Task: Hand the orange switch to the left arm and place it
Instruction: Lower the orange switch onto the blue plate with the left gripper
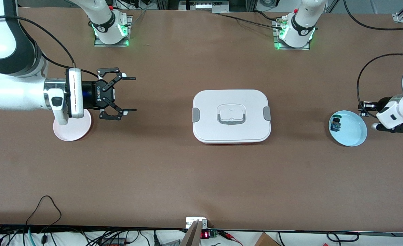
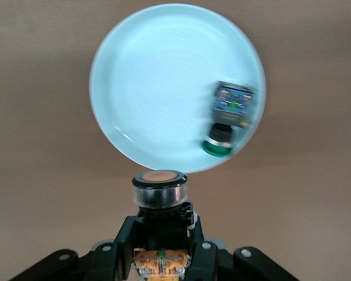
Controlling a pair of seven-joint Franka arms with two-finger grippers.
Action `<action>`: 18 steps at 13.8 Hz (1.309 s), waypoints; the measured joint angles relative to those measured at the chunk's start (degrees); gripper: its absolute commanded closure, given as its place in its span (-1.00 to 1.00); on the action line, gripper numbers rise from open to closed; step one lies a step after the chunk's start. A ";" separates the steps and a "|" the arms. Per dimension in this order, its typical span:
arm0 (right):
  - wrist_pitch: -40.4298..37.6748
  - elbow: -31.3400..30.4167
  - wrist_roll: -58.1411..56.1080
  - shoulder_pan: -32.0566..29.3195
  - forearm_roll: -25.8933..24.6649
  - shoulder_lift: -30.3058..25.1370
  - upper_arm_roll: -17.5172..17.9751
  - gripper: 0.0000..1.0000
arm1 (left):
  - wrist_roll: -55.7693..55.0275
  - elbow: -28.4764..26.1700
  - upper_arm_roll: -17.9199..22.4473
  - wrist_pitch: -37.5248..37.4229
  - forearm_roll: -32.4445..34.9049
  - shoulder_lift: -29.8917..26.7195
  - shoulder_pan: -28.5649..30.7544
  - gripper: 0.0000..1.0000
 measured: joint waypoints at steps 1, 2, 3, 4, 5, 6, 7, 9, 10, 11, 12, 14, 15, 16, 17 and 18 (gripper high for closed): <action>-0.03 -0.03 2.48 -0.12 -3.51 -0.07 -0.38 -1.00 | -1.54 0.04 0.01 1.41 3.20 1.86 0.06 1.00; -0.04 -0.02 6.10 -0.24 -6.70 -0.08 -0.79 -1.00 | -2.57 0.11 0.02 2.60 5.35 3.29 0.17 1.00; -0.04 0.07 10.19 -0.42 -9.70 -0.12 -1.09 -1.00 | -3.29 0.21 0.02 3.51 7.20 4.50 0.24 1.00; -0.03 0.41 13.91 -0.59 -12.57 -0.21 -1.24 -1.00 | -3.59 0.25 0.02 4.25 8.64 5.68 0.30 1.00; -0.01 0.95 17.65 -0.69 -15.55 -0.33 -1.29 -1.00 | -3.76 0.26 0.02 5.60 9.43 6.92 0.35 1.00; -0.01 1.44 21.49 -0.73 -18.35 -0.44 -1.36 -1.00 | -3.90 0.27 0.02 7.31 9.84 8.17 0.36 1.00; -0.03 1.68 25.36 -0.76 -21.09 -0.53 -1.52 -1.00 | -4.10 0.31 -0.01 8.79 10.50 9.36 0.35 1.00; -0.46 1.68 34.02 -0.81 -27.63 -0.57 -1.83 -1.00 | -4.45 0.43 -0.02 10.63 12.43 11.29 0.35 0.92; -0.65 1.67 39.60 -0.81 -31.29 -0.56 -1.88 -1.00 | -4.48 0.60 -0.03 11.00 13.19 12.02 0.35 0.88; -0.75 1.67 45.95 -0.79 -34.91 -0.54 -1.90 -1.00 | -4.48 0.94 -0.06 11.24 13.81 12.66 0.35 0.79; -0.88 1.66 52.45 -0.72 -38.81 -0.54 -1.88 -1.00 | -4.48 1.42 -0.07 11.38 14.25 13.30 0.35 0.67; -1.08 1.65 63.17 -0.48 -46.51 -0.53 -1.79 -1.00 | -4.48 2.93 -0.08 11.46 15.39 14.70 0.35 0.06; -1.12 1.65 68.45 -0.36 -49.46 -0.53 -1.78 -1.00 | -4.48 3.58 -0.08 11.46 15.64 15.27 0.35 -0.83; -1.44 1.66 73.69 -0.34 -51.29 -0.53 -1.78 -1.00 | -4.47 4.04 -0.08 11.46 15.69 15.69 0.36 -1.00; -2.49 1.71 77.44 -0.36 -52.90 -0.58 -1.79 -1.00 | -4.46 4.32 -0.08 11.49 15.69 15.91 0.40 -1.00; -3.78 1.84 79.54 -0.36 -55.48 -0.72 -1.80 -1.00 | -4.44 4.52 -0.08 11.63 15.70 16.03 0.49 -1.00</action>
